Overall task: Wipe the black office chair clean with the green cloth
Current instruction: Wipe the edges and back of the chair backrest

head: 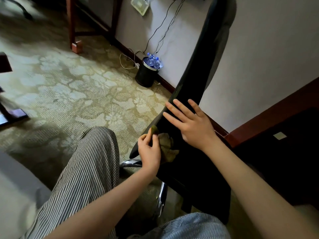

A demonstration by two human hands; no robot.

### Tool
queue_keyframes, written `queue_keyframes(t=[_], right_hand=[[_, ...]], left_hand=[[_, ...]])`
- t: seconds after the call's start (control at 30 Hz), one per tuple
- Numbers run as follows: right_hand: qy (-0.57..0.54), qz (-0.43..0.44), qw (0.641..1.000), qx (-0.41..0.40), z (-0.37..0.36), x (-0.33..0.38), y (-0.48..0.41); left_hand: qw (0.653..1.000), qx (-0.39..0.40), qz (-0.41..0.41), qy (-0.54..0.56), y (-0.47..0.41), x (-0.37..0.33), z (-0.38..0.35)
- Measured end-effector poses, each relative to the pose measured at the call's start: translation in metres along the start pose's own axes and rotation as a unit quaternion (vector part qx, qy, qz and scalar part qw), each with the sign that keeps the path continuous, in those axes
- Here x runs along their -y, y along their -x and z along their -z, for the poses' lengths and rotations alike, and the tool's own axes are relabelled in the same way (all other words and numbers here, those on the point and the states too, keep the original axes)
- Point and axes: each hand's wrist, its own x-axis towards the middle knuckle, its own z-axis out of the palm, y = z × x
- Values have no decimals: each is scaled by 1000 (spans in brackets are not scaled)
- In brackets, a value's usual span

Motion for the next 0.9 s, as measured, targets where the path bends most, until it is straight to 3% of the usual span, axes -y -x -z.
queue_keyframes(t=[0.13,0.27,0.5,0.63,0.77,0.9], right_hand=[[-5,-31,999,9,2,3,1],[-13,-58,998,6,3,5,4],[-115,-165,979,-47,18,-1,7],[-133,-196,970,-51,22,-8,5],[-180,-232,956,-8,19,-1,9],[-209,-239,947,52,21,3,10]], left_hand=[[998,-21,46,28,2,-3,-2],[997,-38,28,67,0,-35,-14],[986,-11,-94,135,-4,-85,-24],[978,28,-197,64,-10,-88,-23],[925,89,-362,-78,-26,-69,-2],[908,158,-358,-149,-40,-55,20]])
